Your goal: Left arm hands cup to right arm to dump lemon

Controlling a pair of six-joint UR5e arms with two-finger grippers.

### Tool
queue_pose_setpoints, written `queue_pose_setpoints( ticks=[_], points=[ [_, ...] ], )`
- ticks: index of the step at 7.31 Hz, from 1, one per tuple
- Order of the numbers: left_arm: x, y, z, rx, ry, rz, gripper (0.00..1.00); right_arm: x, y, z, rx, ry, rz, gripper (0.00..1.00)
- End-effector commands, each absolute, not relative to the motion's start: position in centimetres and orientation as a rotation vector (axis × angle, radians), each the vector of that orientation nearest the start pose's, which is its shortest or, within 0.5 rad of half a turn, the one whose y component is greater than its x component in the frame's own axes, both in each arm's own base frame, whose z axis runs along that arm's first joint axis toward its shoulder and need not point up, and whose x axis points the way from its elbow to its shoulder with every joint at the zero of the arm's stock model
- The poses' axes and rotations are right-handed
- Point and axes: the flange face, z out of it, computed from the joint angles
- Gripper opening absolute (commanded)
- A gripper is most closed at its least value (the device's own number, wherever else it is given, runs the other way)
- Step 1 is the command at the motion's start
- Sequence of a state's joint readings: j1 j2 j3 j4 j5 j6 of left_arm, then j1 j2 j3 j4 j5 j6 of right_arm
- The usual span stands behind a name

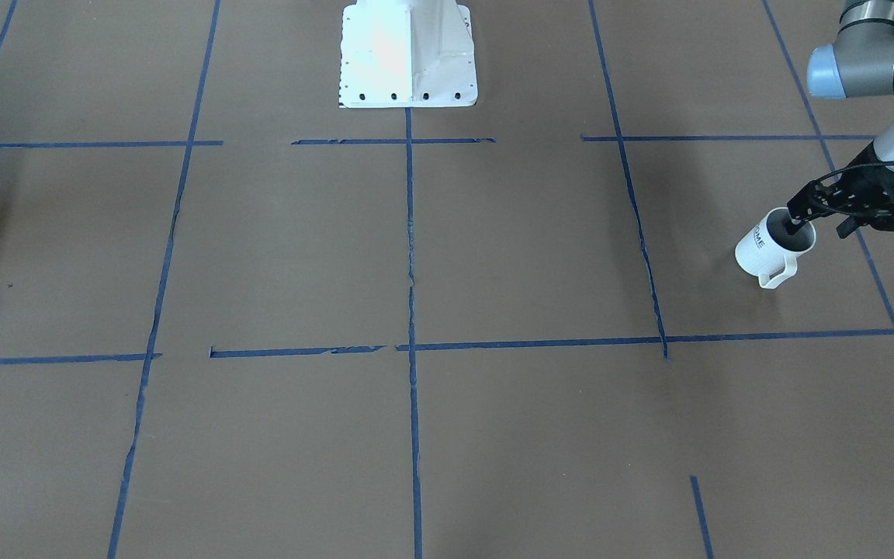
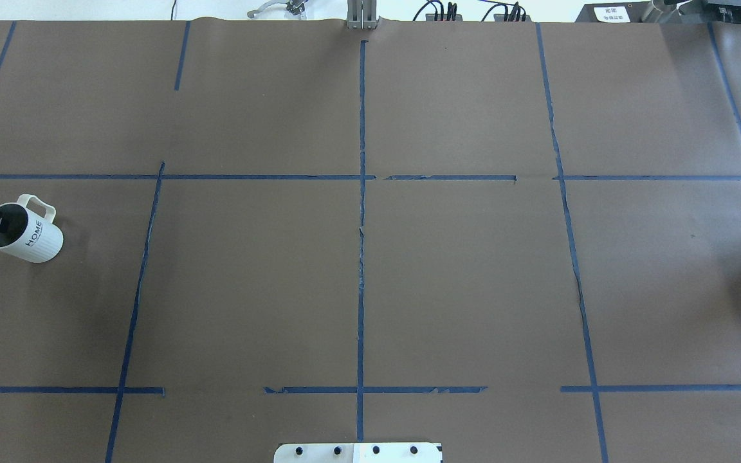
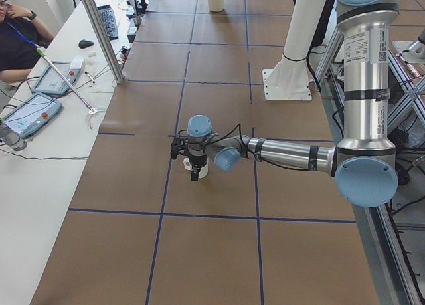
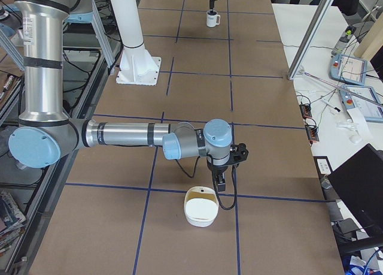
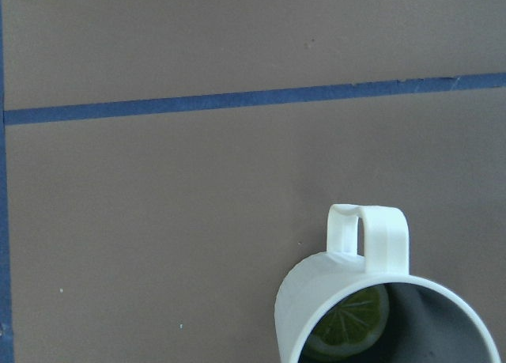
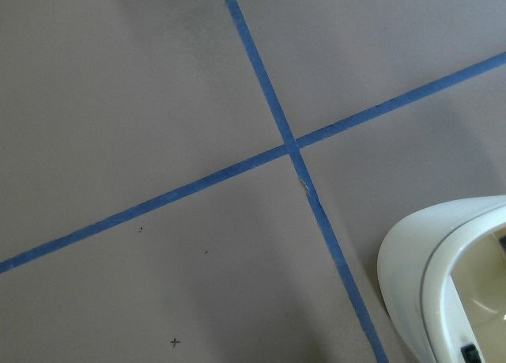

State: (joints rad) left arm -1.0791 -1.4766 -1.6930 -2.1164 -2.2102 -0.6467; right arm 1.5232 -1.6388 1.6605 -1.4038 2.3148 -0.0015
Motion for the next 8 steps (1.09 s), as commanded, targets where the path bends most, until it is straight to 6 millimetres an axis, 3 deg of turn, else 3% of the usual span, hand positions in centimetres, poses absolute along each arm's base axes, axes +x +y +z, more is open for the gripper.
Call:
queue_pose_setpoints(
  ticks=[1,2,4,6,8],
  points=[
    [16.3,-45.9,58.0,0.138,0.832,0.043,0.06,4.3,-47.8,63.1,0.164,-0.746,-0.117,1.00],
    [16.3,-45.9,57.6,0.142,0.834,0.044,0.01,4.3,-47.8,63.0,0.166,-0.747,-0.118,1.00],
    [15.9,-45.6,56.9,0.148,0.838,0.042,0.00,4.3,-47.8,62.9,0.168,-0.746,-0.120,1.00],
    [15.7,-46.1,53.9,0.127,0.829,0.027,0.00,3.6,-48.5,60.4,0.213,-0.747,-0.153,1.00],
    [16.1,-48.6,44.2,0.072,0.806,-0.045,0.00,-0.2,-51.4,55.5,0.357,-0.758,-0.280,0.99]
  ],
)
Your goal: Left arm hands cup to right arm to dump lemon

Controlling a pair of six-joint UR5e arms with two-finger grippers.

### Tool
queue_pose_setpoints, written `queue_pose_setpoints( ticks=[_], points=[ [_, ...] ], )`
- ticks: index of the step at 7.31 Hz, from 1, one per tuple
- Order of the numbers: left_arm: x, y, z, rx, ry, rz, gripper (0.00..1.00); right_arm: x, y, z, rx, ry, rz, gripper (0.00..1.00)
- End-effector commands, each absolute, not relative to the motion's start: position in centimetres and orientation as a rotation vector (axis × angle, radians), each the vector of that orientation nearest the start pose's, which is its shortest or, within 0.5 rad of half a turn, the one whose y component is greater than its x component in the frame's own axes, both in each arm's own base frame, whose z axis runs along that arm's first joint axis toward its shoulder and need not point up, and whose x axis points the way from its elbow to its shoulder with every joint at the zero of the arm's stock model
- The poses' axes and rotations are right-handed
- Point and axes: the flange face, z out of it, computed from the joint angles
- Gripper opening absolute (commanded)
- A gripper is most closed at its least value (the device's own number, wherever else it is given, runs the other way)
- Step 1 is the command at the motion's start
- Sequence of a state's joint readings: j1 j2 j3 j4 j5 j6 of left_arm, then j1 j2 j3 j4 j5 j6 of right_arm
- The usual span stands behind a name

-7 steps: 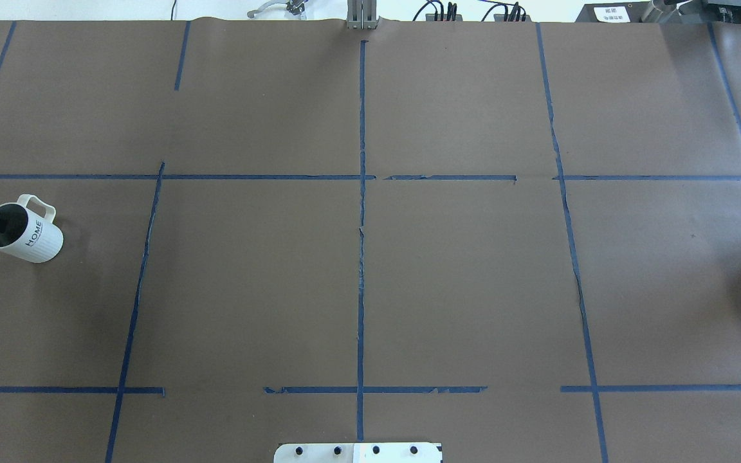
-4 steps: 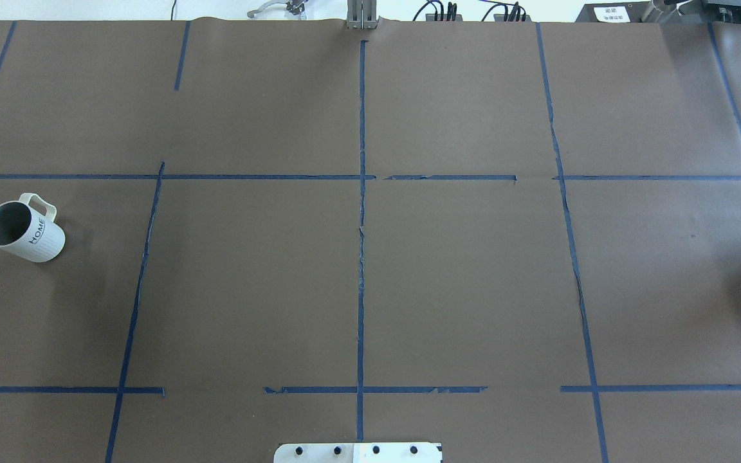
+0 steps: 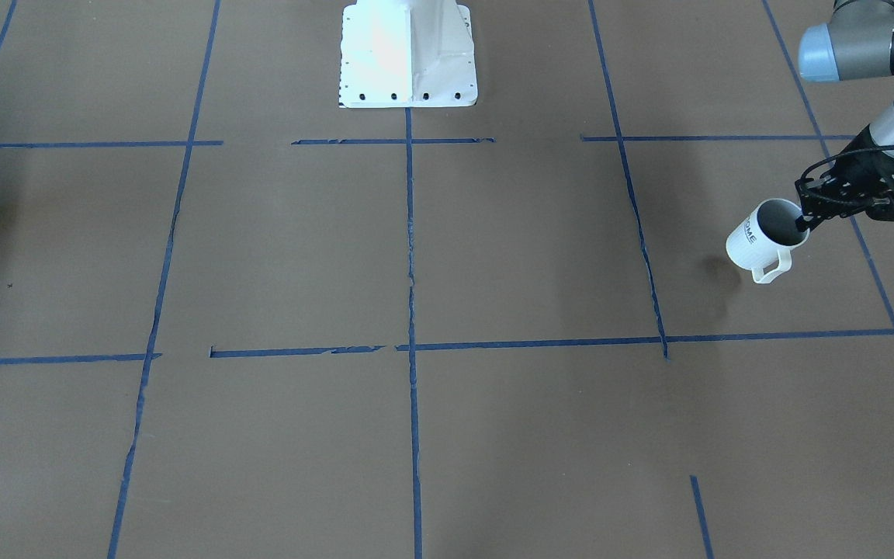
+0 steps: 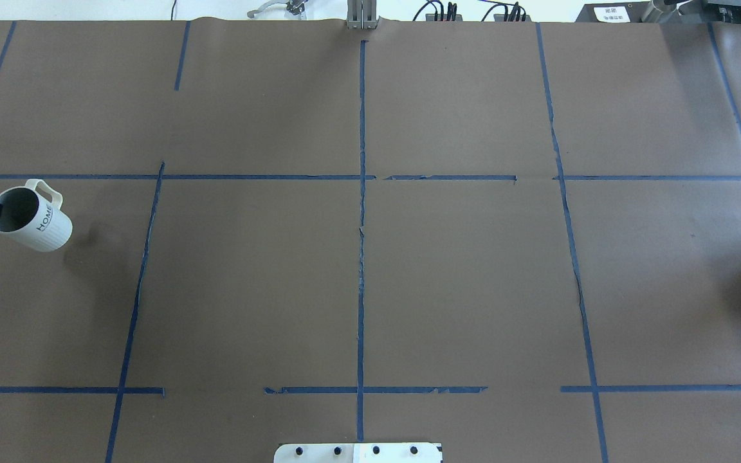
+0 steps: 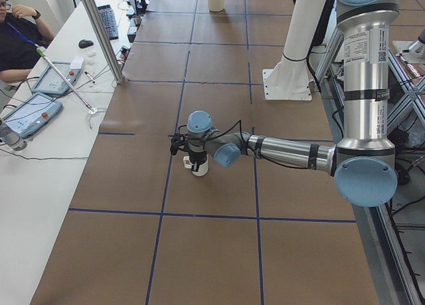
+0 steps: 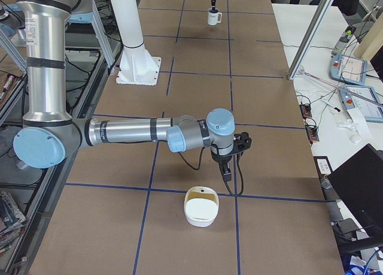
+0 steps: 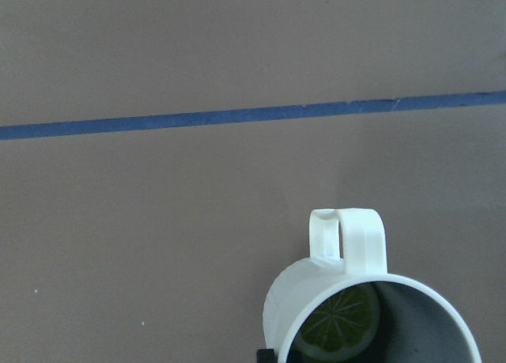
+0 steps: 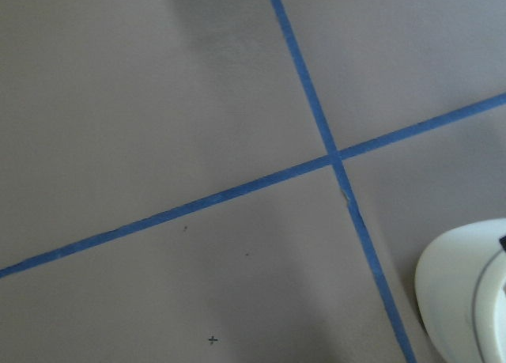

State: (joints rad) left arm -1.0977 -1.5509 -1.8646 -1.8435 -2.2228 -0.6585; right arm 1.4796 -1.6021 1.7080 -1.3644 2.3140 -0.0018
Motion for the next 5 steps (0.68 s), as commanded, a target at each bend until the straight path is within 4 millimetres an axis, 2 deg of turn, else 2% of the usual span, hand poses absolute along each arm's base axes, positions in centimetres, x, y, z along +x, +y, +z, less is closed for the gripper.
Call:
queue_pose_setpoints(
  ticks=[1,2,3,4,5],
  points=[
    [17.0,-50.1,39.7,0.050,0.825,-0.144,0.00,-2.5,-52.0,53.7,0.440,-0.769,-0.360,1.00],
    [18.0,-51.1,37.0,0.032,0.845,-0.205,0.00,-7.1,-52.7,51.1,0.538,-0.791,-0.483,1.00],
    [18.8,-51.9,34.4,0.018,0.867,-0.249,0.00,-11.0,-54.2,47.8,0.588,-0.817,-0.557,1.00],
    [20.7,-52.2,31.2,-0.019,0.881,-0.273,0.00,-15.3,-55.0,44.3,0.619,-0.849,-0.632,1.00],
    [23.9,-52.1,27.7,-0.071,0.901,-0.331,0.00,-19.8,-55.3,40.4,0.619,-0.901,-0.638,1.00]
  ],
)
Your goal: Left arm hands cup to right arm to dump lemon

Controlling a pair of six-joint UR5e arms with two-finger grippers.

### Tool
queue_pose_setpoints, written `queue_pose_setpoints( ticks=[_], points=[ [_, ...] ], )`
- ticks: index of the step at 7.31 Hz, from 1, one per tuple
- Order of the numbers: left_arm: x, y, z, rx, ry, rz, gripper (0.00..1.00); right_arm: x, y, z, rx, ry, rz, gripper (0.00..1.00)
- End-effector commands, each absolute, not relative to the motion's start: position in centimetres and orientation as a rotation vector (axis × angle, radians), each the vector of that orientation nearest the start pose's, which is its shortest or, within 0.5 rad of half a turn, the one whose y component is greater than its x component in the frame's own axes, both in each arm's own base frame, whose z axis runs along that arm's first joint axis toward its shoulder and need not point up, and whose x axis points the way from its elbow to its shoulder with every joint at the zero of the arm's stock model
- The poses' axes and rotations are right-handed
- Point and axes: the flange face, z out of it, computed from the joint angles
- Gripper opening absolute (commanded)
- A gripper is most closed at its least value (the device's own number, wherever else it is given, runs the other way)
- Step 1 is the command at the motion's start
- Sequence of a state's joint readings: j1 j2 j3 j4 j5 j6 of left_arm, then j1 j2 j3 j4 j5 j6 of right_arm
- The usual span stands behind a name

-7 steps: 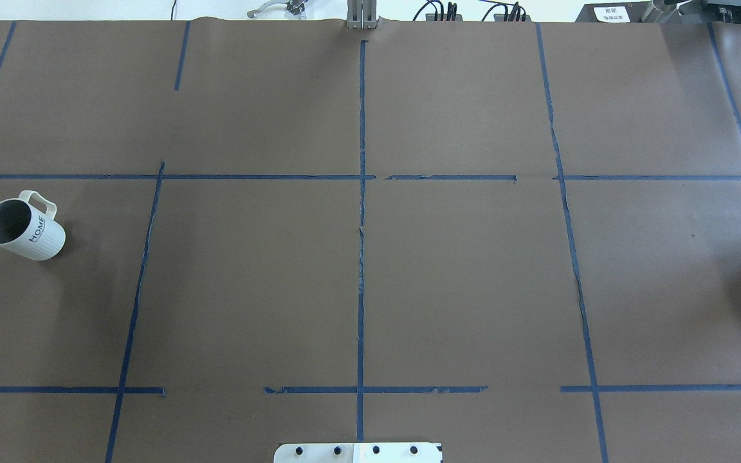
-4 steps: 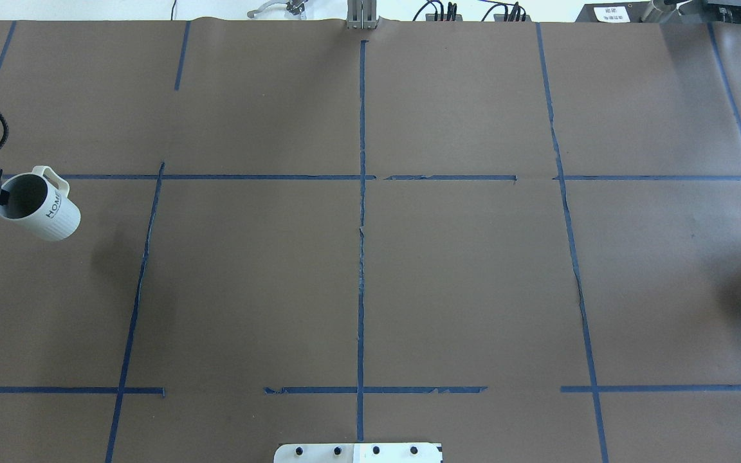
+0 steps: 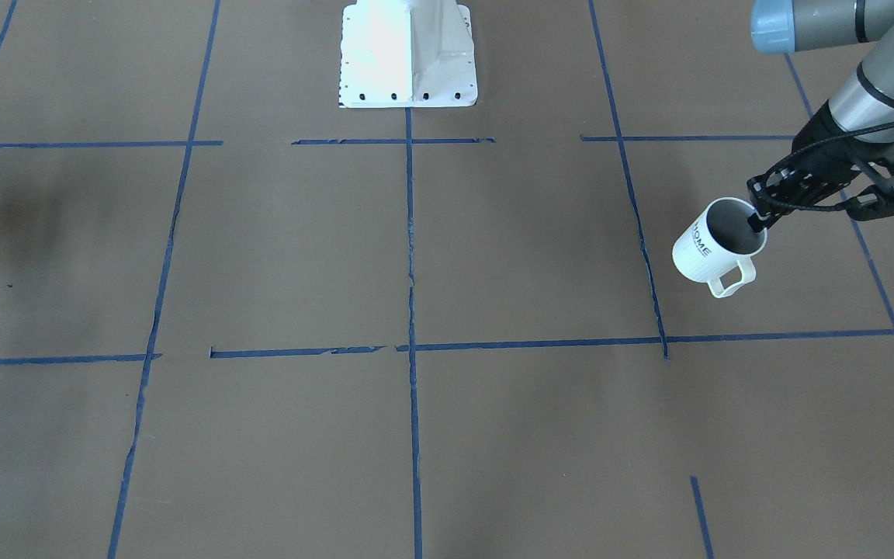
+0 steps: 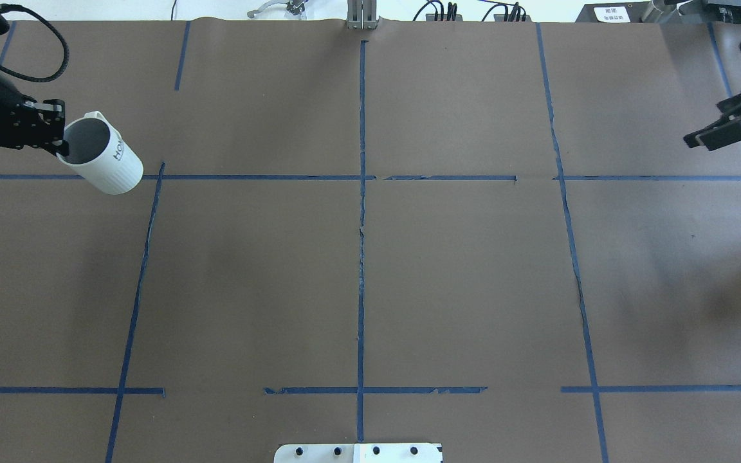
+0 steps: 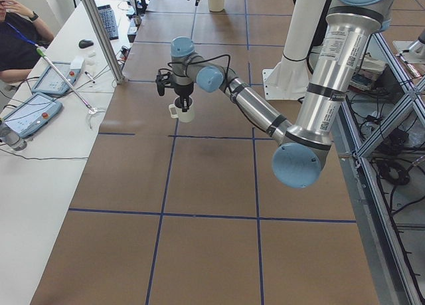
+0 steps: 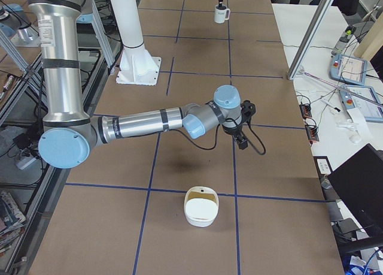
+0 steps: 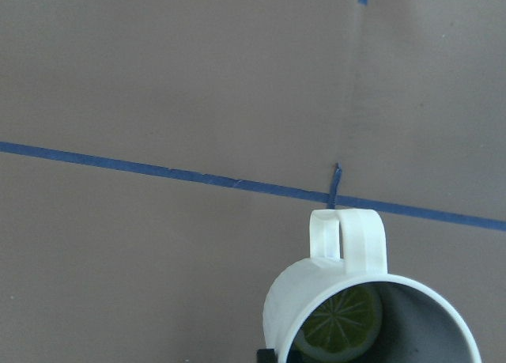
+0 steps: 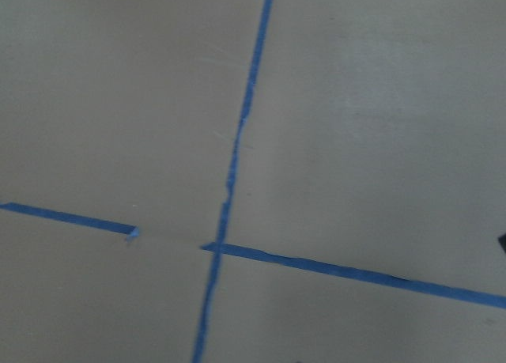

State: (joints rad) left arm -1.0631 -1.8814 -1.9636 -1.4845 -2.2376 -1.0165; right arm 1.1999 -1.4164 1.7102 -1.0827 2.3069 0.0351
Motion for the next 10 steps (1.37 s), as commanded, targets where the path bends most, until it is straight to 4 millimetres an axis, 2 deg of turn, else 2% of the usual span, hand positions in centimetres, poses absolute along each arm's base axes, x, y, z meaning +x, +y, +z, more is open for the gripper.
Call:
queue_pose_setpoints(
  ticks=[1,2,3,4,5,6,8,10],
  points=[
    [26.7,-51.6,25.1,-0.113,0.923,-0.379,0.00,-26.0,-54.9,35.8,0.632,-0.945,-0.635,1.00],
    [28.6,-50.8,23.2,-0.147,0.940,-0.415,0.00,-32.9,-52.5,32.4,0.731,-0.939,-0.629,1.00],
    [30.0,-50.2,21.8,-0.181,0.948,-0.468,0.00,-36.9,-49.6,30.9,0.876,-0.981,-0.621,1.00],
    [30.9,-49.8,20.6,-0.214,0.959,-0.515,0.00,-38.8,-47.3,29.3,0.975,-1.058,-0.590,1.00],
    [31.8,-49.4,18.9,-0.258,0.975,-0.595,0.00,-39.9,-46.0,27.0,1.043,-1.112,-0.526,1.00],
    [33.2,-48.5,17.6,-0.333,0.978,-0.683,0.00,-42.0,-45.0,24.4,1.088,-1.129,-0.497,1.00],
    [35.2,-47.3,16.0,-0.401,0.977,-0.744,0.00,-45.2,-42.4,22.8,1.167,-1.106,-0.438,1.00],
    [37.3,-47.6,13.9,-0.451,0.972,-0.794,0.00,-46.9,-40.4,20.8,1.207,-1.147,-0.433,1.00]
  ],
)
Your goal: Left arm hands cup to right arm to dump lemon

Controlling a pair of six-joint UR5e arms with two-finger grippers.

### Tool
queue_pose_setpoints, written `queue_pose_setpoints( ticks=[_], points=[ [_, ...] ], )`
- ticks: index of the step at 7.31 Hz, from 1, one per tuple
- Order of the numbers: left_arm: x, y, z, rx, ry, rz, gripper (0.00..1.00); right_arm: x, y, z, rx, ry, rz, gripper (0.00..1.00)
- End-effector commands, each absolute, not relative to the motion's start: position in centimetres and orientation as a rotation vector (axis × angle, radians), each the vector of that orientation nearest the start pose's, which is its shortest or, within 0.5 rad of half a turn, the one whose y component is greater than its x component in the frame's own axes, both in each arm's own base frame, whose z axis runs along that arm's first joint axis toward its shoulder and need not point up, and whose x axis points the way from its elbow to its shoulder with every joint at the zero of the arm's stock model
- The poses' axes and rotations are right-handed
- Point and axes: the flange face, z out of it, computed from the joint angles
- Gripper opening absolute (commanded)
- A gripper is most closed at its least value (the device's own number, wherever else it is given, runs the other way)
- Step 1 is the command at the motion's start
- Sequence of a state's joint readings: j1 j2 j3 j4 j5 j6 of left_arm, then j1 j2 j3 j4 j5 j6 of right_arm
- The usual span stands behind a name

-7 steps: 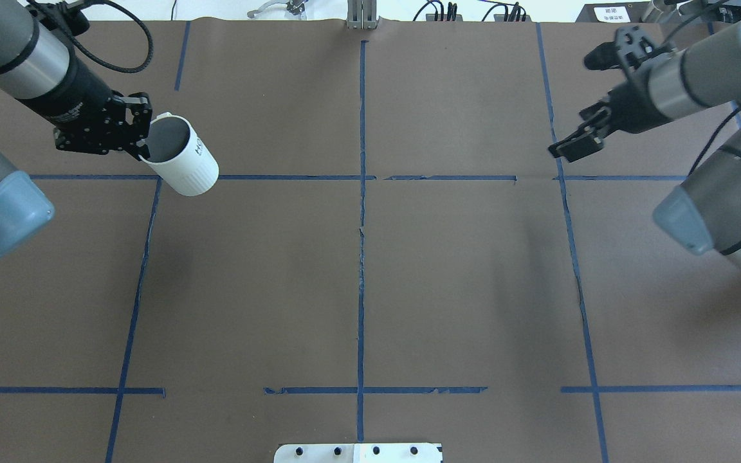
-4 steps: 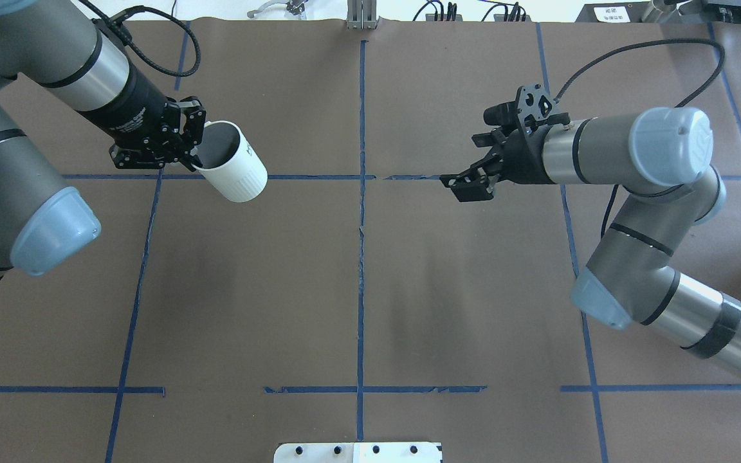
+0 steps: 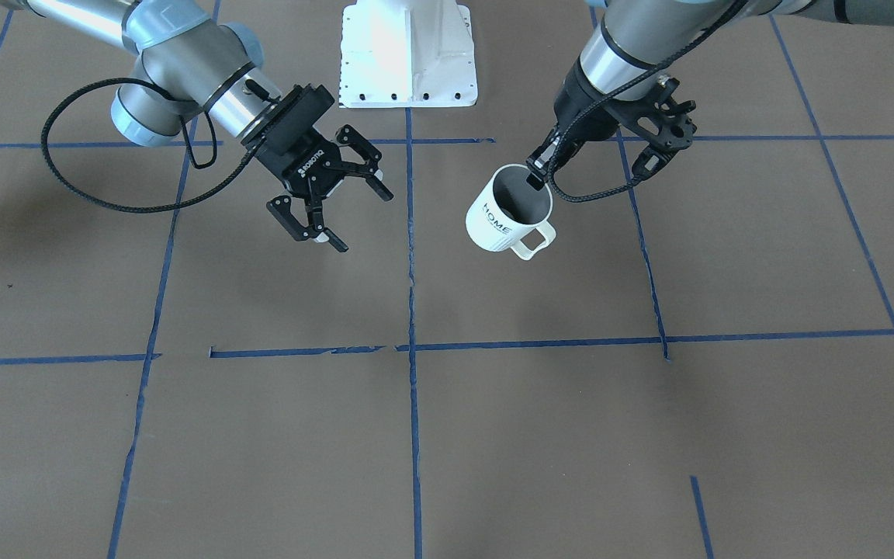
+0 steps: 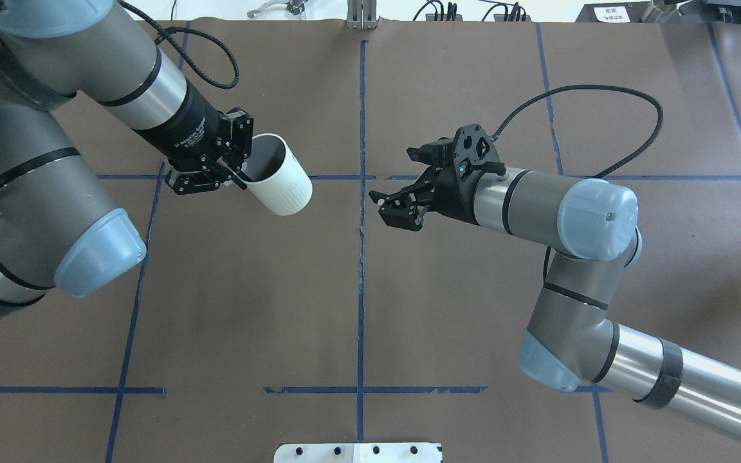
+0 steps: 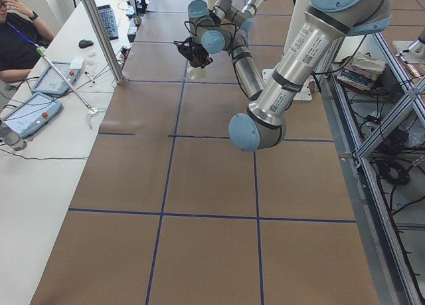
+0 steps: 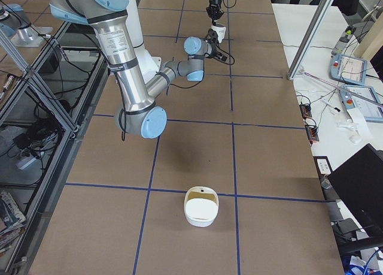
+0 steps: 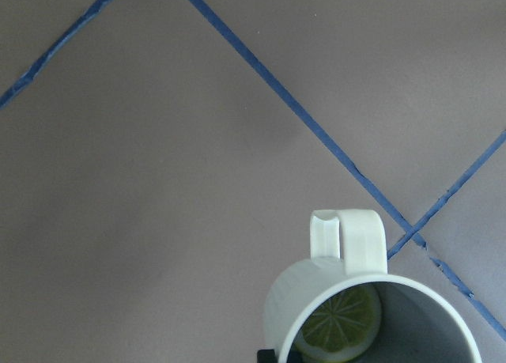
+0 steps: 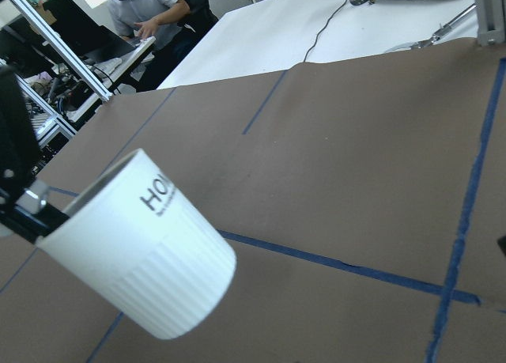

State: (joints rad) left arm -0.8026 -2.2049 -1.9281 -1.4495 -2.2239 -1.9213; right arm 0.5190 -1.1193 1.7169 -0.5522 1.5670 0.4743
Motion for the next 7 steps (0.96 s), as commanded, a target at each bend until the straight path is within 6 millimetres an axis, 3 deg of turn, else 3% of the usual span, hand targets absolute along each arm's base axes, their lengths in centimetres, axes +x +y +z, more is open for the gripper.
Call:
queue_pose_setpoints(
  ticks=[1,4,6,7],
  points=[
    [38.4,-47.7,12.3,-0.483,0.971,-0.832,0.00,-47.6,-39.8,19.8,1.223,-1.153,-0.418,1.00],
    [38.7,-47.2,9.1,-0.534,0.998,-0.898,0.00,-48.6,-38.3,18.9,1.241,-1.156,-0.398,1.00],
    [38.7,-47.0,8.0,-0.540,1.014,-0.899,0.00,-48.6,-38.2,18.9,1.242,-1.155,-0.401,1.00],
    [39.6,-46.2,7.9,-0.551,1.008,-0.884,0.00,-48.6,-38.2,18.9,1.242,-1.155,-0.401,1.00]
  ],
)
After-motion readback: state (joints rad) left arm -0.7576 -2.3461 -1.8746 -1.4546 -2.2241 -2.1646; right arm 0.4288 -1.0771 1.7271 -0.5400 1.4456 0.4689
